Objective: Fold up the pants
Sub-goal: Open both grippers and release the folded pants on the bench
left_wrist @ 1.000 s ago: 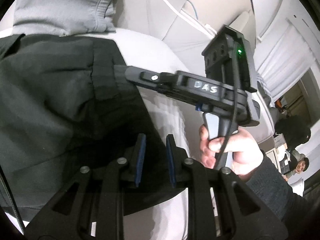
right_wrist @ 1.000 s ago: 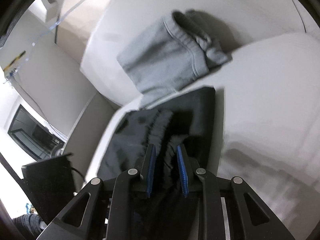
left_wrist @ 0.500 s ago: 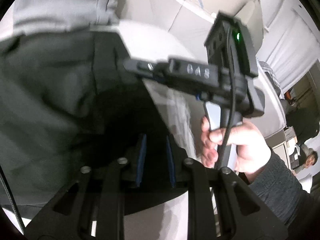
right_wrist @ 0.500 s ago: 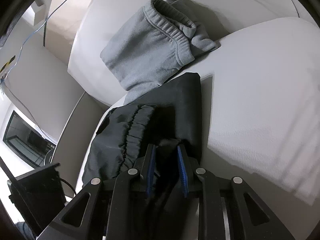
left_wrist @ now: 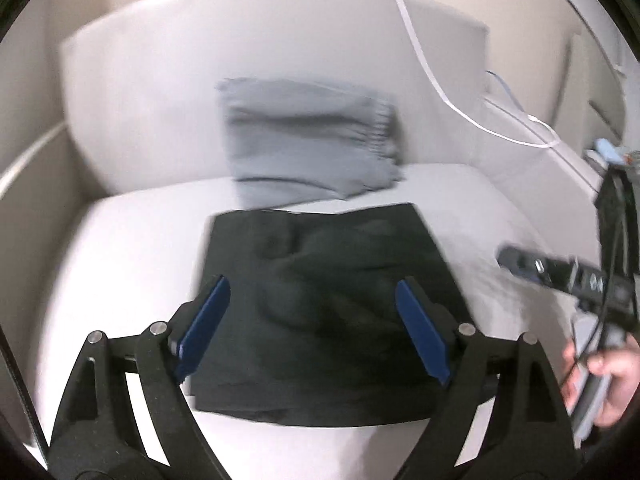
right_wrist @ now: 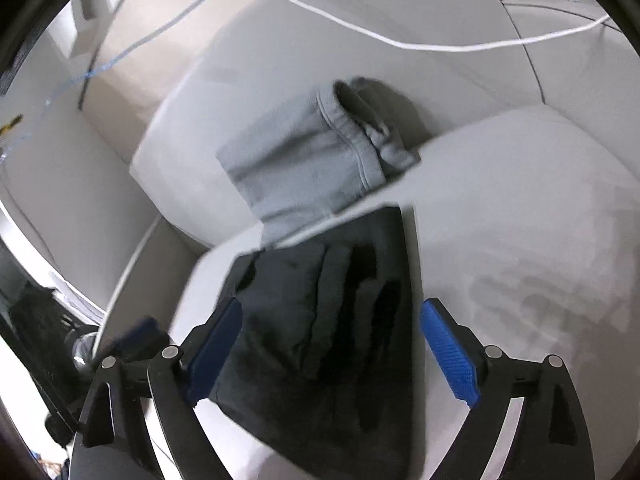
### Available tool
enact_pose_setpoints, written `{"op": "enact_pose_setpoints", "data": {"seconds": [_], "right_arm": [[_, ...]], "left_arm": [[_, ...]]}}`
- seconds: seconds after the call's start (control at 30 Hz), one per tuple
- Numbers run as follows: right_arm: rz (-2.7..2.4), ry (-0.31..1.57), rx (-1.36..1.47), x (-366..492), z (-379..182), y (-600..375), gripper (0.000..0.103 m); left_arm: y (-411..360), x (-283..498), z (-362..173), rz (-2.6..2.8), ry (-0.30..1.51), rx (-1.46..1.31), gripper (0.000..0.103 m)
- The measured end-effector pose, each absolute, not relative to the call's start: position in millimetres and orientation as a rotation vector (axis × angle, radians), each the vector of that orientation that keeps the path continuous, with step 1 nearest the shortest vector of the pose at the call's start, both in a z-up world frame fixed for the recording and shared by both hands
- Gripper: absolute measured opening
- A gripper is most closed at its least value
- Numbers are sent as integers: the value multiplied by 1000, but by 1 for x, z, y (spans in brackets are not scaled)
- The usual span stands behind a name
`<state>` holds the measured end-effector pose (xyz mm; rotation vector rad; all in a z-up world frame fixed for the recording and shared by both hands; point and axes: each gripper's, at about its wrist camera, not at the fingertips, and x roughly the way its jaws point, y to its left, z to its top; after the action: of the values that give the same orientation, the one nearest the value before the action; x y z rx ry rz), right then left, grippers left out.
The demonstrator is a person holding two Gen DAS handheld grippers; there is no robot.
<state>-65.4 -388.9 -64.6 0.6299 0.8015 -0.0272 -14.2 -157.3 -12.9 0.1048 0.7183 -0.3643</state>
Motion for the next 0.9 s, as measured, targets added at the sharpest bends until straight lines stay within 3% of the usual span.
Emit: {"op": "enact_pose_setpoints", "data": {"seconds": [0.13,0.53,0.9], "right_arm": [[-54,837,623,-67,-76,-367,92],[84,924,755,-59,-116,-371,92],[183,939,910,-61,-127,-380,92]], "left_arm": [[-120,-18,-21,-299,726,81,94],[-82,5,-72,-253,843,111,95],[-72,21,-74,-249,852,51,95]]}}
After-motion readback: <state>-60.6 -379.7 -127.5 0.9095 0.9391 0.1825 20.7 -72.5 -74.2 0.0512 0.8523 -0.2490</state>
